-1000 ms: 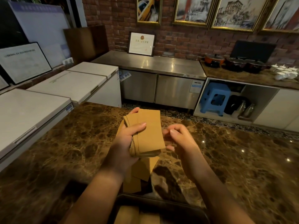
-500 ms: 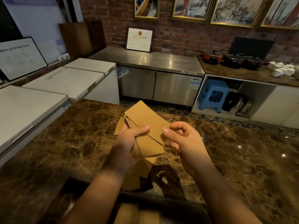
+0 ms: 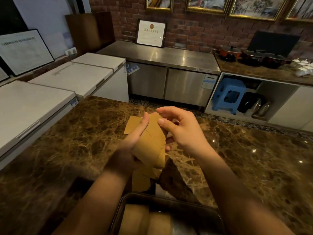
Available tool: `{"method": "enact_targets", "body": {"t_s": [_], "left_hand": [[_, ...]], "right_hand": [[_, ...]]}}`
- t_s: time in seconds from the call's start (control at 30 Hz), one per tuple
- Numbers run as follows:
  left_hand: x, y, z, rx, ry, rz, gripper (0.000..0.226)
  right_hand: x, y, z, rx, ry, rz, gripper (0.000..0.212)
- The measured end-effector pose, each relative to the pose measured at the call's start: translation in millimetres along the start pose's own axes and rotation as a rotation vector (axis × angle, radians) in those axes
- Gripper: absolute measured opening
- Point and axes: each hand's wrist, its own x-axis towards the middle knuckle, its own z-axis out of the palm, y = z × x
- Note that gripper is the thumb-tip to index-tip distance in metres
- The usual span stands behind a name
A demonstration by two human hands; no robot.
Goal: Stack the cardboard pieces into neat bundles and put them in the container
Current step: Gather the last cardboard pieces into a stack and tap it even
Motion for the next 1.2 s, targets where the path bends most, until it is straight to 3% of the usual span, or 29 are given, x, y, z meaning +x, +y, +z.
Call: {"method": "enact_targets", "body": {"t_s": [0.07,0.17,0.27,0.33,0.4,0.5,0.6,0.67,0.8,1.0,1.1,1.2], "left_hand": [[1,0,-5,-0.029,0.040,0.033,0.097],[-2,0,-7,-0.153,-0.103,0.051,0.053],[-8,-6,-14,-0.262,-0.097,0.178,0.047],[-8,-11,-27,-0.411,-0.089,0.284,0.051],[-7,-14,-51,-0.458,-0.023,0.356,0.049],[-16,-14,-82,-0.421,0.140,0.407,0.040],[-23,-16,-100,-0.200,0.346,0.412,0.031],[-21,-18,-97,-0.339,0.253,0.419,0.033],[-16,-18,-83,-0.509,0.154,0.447,0.041],[-22,-13,-83,-0.495,0.163,0.444,0.043],[-25,-10,-84,-0.500,0.177,0.455,0.044],[-25,-8,-79,-0.483,0.183,0.466,0.042]], "right_hand": [[2,4,11,-0.102,0.008,-0.003,0.027],[5,13,24,-0.232,-0.027,-0.079,0.026],[8,23,36,-0.279,-0.052,-0.147,0.031],[13,37,38,-0.187,0.022,0.020,0.036],[17,57,36,-0.355,-0.004,0.273,0.046],[10,84,43,-0.808,-0.370,0.696,0.093],[1,100,63,-0.987,-0.462,0.840,0.126],[3,105,76,-1.043,-0.438,0.852,0.128],[16,110,95,-1.001,-0.408,0.813,0.099],[23,108,92,-0.730,-0.380,0.855,0.088],[24,101,92,-0.586,-0.440,0.906,0.091],[12,93,104,-0.665,-0.464,0.876,0.115]]}}
